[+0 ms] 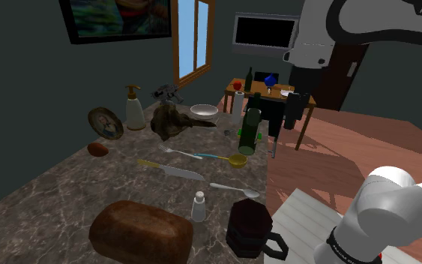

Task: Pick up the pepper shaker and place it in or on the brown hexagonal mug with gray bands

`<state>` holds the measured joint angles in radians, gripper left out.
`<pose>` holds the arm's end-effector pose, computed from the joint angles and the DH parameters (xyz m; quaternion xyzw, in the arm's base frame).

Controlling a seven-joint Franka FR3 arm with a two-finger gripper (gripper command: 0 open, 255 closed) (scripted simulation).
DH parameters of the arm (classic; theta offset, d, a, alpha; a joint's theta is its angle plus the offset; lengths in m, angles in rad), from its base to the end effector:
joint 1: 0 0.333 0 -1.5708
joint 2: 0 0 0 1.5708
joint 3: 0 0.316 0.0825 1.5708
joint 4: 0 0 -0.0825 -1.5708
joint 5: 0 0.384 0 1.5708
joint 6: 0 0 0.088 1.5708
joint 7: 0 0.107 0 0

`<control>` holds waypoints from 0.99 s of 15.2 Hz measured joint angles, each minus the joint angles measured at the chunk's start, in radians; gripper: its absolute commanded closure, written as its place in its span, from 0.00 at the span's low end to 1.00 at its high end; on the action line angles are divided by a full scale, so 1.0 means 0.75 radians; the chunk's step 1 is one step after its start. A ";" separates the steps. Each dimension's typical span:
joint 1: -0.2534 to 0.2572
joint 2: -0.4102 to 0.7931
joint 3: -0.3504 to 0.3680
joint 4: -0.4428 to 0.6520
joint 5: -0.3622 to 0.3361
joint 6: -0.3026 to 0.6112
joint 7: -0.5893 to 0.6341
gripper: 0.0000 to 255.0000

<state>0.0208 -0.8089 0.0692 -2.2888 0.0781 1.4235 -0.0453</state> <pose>0.2831 0.0429 0.6153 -0.9976 -0.0608 0.0290 0.0134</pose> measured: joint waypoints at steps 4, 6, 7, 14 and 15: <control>0.012 0.001 0.053 -0.062 0.029 0.085 0.045 0.00; 0.022 0.023 0.103 -0.103 0.052 0.170 0.085 0.00; 0.030 0.035 0.138 -0.132 0.070 0.224 0.114 0.00; 0.059 0.171 0.342 -0.221 0.136 0.536 0.281 0.00; 0.062 0.195 0.373 -0.227 0.141 0.577 0.307 0.00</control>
<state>0.0675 -0.6627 0.3487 -2.4589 0.1842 1.8564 0.1846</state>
